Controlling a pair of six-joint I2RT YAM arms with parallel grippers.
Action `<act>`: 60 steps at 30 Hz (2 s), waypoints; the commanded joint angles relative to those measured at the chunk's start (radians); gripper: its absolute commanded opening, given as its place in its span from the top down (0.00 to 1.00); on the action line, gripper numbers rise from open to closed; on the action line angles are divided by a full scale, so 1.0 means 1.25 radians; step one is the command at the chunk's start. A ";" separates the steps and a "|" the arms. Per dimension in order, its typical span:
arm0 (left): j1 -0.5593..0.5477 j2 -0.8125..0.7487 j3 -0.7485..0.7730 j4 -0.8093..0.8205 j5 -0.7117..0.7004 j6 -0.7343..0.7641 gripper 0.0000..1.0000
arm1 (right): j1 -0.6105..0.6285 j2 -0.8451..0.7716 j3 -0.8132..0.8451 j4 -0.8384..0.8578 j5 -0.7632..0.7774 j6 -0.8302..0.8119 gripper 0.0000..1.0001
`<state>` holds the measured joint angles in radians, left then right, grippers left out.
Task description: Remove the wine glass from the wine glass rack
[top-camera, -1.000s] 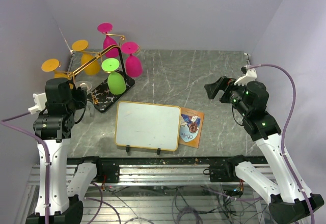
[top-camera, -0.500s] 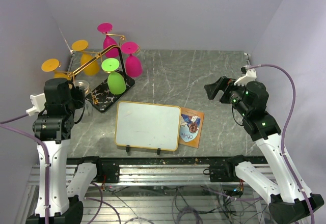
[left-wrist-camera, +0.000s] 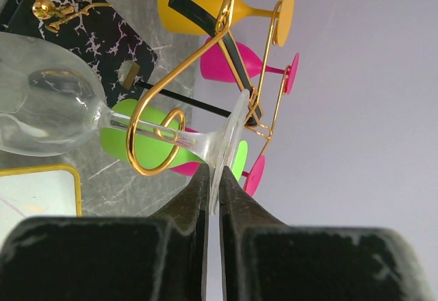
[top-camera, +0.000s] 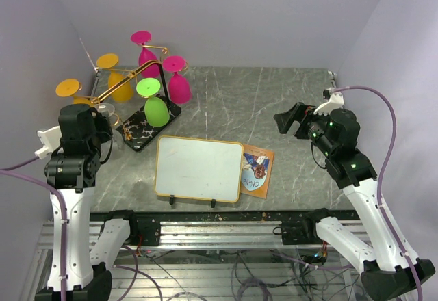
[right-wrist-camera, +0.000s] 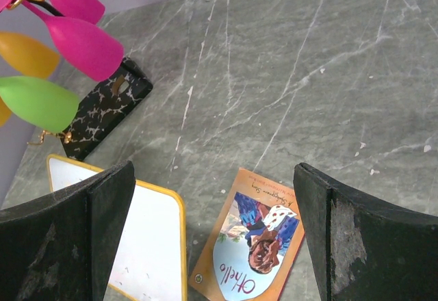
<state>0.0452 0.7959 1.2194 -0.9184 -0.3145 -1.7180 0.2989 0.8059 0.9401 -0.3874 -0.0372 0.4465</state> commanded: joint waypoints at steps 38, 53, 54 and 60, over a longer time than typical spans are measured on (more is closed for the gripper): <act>0.008 0.101 -0.018 0.220 0.157 -0.003 0.93 | 0.004 -0.007 0.025 -0.022 -0.008 0.034 0.01; 0.007 0.026 -0.081 0.344 0.479 0.059 0.93 | 0.004 0.008 0.000 0.040 -0.078 0.059 0.01; 0.007 0.021 -0.081 0.348 0.500 0.062 0.93 | 0.004 0.012 0.000 0.046 -0.087 0.063 0.01; 0.007 -0.024 -0.048 0.352 0.621 0.102 0.93 | 0.004 0.033 0.006 0.075 -0.158 0.090 0.01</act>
<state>0.0452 0.8116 1.1172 -0.5648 0.2871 -1.6398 0.2993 0.8349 0.9474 -0.3527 -0.1516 0.5282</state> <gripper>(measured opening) 0.128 0.994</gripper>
